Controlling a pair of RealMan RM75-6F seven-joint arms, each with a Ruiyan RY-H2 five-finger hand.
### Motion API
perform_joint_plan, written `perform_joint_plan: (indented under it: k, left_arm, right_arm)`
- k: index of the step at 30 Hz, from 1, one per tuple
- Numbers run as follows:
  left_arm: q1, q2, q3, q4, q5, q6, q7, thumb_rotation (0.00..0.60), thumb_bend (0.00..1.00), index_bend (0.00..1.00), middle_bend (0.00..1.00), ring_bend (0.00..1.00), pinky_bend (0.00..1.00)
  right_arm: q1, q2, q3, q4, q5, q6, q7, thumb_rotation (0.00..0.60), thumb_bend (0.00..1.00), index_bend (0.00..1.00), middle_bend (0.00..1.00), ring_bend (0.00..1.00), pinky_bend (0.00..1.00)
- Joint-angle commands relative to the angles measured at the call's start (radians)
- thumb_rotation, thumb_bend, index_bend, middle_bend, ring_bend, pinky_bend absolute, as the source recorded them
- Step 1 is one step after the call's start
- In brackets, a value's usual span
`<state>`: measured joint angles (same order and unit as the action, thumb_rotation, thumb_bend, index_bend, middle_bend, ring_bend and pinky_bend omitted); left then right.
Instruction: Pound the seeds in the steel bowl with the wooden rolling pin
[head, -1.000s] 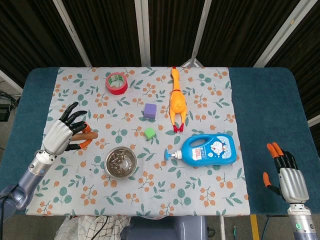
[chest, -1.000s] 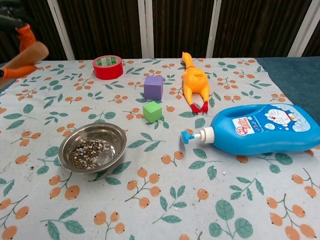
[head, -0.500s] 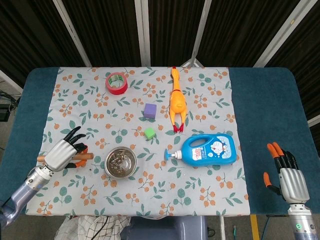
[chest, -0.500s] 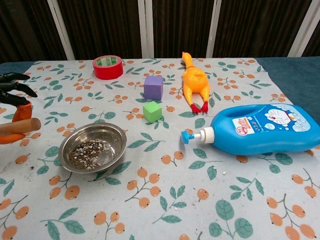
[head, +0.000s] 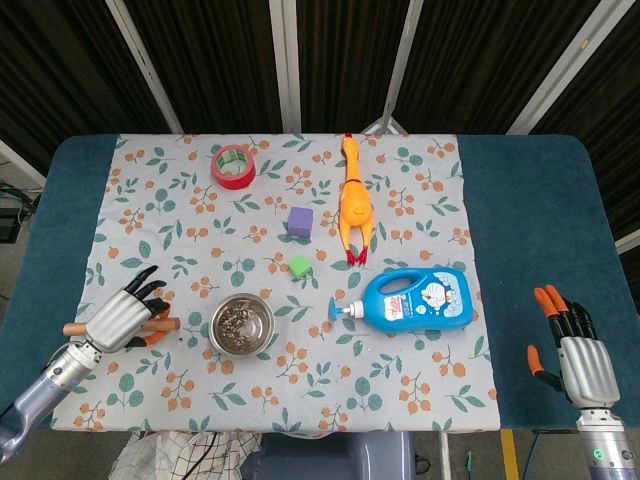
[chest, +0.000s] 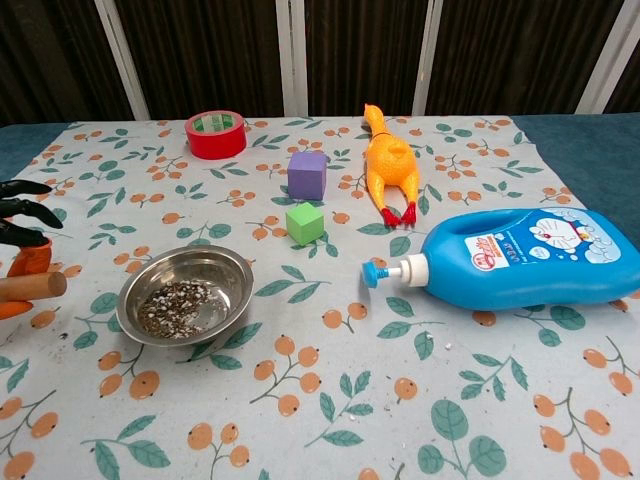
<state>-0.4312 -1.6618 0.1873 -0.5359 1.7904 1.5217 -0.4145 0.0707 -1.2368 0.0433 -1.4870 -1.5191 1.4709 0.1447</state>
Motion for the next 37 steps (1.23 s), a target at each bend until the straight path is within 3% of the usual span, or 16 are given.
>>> perform_joint_plan:
  k: [1,15,20,26,31,37]
  left_arm:
    - [0.003,0.009,0.0,-0.015,-0.004,-0.009,0.011,0.6,0.51,0.51,0.54,0.21,0.0]
    - [0.026,0.092,-0.03,-0.218,-0.054,-0.034,0.064,0.6,0.39,0.39,0.39,0.14,0.0]
    - [0.057,0.177,-0.078,-0.452,-0.127,-0.032,0.126,0.6,0.39,0.33,0.27,0.06,0.0]
    - [0.127,0.338,-0.1,-0.786,-0.218,-0.014,0.294,0.6,0.33,0.16,0.11,0.0,0.0]
    - [0.212,0.398,-0.113,-0.908,-0.285,0.061,0.377,0.6,0.26,0.03,0.0,0.0,0.0]
    - [0.263,0.413,-0.117,-0.926,-0.276,0.11,0.374,0.6,0.23,0.0,0.0,0.0,0.0]
  right_arm:
    - [0.0,0.0,0.0,0.0,0.0,0.0,0.0,0.6,0.52,0.0,0.0,0.0,0.0]
    - [0.0,-0.001,-0.001,0.003,-0.004,0.003,-0.001,0.6,0.52,0.0,0.0,0.0,0.0]
    - [0.001,-0.001,-0.001,0.005,-0.007,0.003,0.0,0.6,0.52,0.0,0.0,0.0,0.0]
    - [0.001,-0.004,-0.001,0.015,-0.019,0.014,-0.005,0.6,0.52,0.0,0.0,0.0,0.0]
    - [0.0,-0.013,0.0,0.035,-0.036,0.035,-0.038,0.6,0.5,0.0,0.0,0.0,0.0]
    - [-0.005,-0.035,0.009,0.061,-0.059,0.082,-0.048,0.6,0.47,0.0,0.0,0.0,0.0]
